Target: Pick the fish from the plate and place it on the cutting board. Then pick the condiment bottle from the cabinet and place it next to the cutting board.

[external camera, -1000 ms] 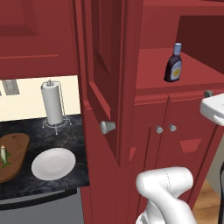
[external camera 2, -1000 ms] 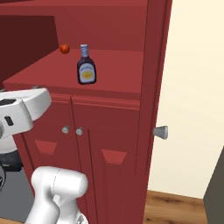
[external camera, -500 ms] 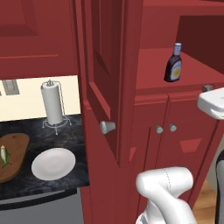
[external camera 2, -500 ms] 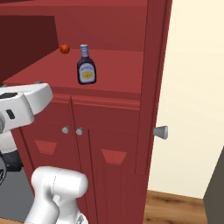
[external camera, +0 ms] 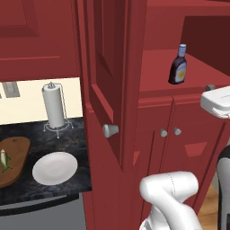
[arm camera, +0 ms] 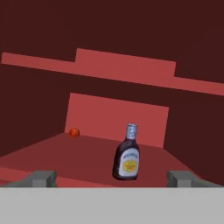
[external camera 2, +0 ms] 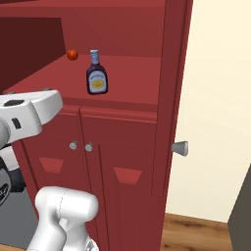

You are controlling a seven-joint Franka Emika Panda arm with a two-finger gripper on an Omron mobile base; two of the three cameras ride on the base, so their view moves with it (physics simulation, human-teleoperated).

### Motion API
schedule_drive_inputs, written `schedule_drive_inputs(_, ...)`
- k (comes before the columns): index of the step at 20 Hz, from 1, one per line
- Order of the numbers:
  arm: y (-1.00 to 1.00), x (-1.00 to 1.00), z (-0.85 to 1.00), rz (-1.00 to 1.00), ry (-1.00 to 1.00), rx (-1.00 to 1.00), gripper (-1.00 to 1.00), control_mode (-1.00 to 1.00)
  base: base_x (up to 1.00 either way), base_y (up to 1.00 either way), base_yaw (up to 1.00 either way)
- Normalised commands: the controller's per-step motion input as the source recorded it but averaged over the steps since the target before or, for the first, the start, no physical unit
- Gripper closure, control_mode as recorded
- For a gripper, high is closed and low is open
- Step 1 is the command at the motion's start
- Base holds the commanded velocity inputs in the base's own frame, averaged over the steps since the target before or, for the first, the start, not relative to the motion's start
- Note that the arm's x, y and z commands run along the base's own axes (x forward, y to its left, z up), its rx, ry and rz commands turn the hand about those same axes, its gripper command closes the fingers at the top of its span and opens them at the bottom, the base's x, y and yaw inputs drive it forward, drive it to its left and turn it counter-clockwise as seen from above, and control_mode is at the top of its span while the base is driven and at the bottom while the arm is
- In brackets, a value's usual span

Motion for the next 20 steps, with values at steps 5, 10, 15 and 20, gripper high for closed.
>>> schedule_drive_inputs(5, -0.04, 0.06, 0.02, -0.01, 0.00, 0.00, -1.00, -1.00, 0.00, 0.00, 0.00)
schedule_drive_inputs(10, -0.04, 0.07, 0.05, 0.00, -0.01, 0.01, -1.00, -1.00, 0.00, 0.00, 0.00)
schedule_drive_inputs(15, -0.03, 0.07, 0.07, 0.00, -0.03, 0.02, -1.00, -1.00, 0.00, 0.00, 0.00)
schedule_drive_inputs(20, 0.00, 0.12, 0.05, 0.00, -0.04, 0.03, -1.00, -1.00, 0.00, 0.00, 0.00)
